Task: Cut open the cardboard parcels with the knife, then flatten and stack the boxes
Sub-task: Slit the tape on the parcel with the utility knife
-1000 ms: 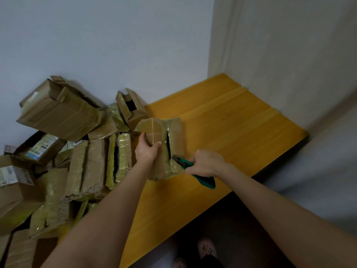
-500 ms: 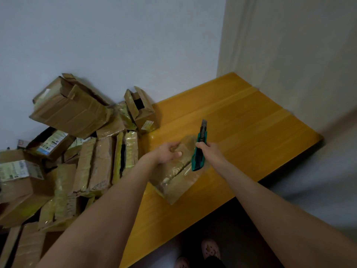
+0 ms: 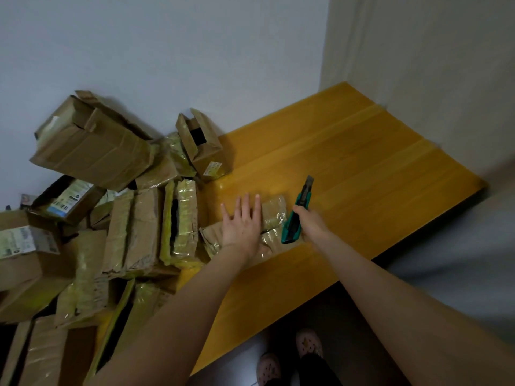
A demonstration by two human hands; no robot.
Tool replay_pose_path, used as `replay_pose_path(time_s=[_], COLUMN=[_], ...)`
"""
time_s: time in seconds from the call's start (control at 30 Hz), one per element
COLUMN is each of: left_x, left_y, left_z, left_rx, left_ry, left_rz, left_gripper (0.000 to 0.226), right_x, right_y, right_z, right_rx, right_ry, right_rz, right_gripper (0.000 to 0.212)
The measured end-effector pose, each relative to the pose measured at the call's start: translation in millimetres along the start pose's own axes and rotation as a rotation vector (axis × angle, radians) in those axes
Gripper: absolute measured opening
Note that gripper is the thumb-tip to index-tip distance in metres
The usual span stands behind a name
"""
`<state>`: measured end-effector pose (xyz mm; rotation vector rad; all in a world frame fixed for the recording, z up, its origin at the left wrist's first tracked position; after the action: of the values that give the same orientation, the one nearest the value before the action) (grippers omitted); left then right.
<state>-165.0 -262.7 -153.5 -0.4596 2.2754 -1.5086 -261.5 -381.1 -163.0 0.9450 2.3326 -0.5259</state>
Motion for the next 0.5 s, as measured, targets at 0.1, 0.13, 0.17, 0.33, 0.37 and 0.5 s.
replay_pose_path(time_s=[0.1, 0.13, 0.17, 0.33, 0.37, 0.5], left_x=[2.0, 2.0, 1.9, 0.7, 0.7, 0.9], left_y=[-1.0, -0.1, 0.8, 0.2, -2.7, -13.1], left_z=[4.4, 7.2, 9.1, 17.7, 19.6, 26.7], left_rx=[-0.004, -0.036, -0.076, -0.153, -0.141, -0.066], left_ry=[-0.014, -0.021, -0.024, -0.008, 0.001, 0.07], left_rz=[-0.052, -0.079, -0.099, -0.08, -0.069, 0.003], left_gripper=[0.123, 0.124, 0.129, 0.138, 0.138, 0.138], right_x=[0.5, 0.0, -0.2, 1.5, 1.6, -0.1], right_y=[0.1, 0.4, 0.8, -0.5, -1.7, -12.6], right_z=[1.0, 1.2, 2.1, 6.5, 7.1, 5.1], right_rx=[0.007, 0.012, 0.014, 0.023, 0.018, 0.0], right_ry=[-0.015, -0.021, -0.024, -0.02, -0.014, 0.005], right_rz=[0.009, 0.016, 0.021, 0.015, 0.02, 0.064], right_gripper=[0.038, 0.038, 0.038, 0.034, 0.031, 0.024])
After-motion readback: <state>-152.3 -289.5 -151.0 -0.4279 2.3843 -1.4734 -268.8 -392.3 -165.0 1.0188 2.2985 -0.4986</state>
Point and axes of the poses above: each hand's wrist, its own z-axis towards the middle knuckle, its own y-axis out of the palm, x = y × z, the point moved 2 cm from there along z, towards the middle knuckle, and after that the axes turned 7 degrees about y, right-handed, at the moved point
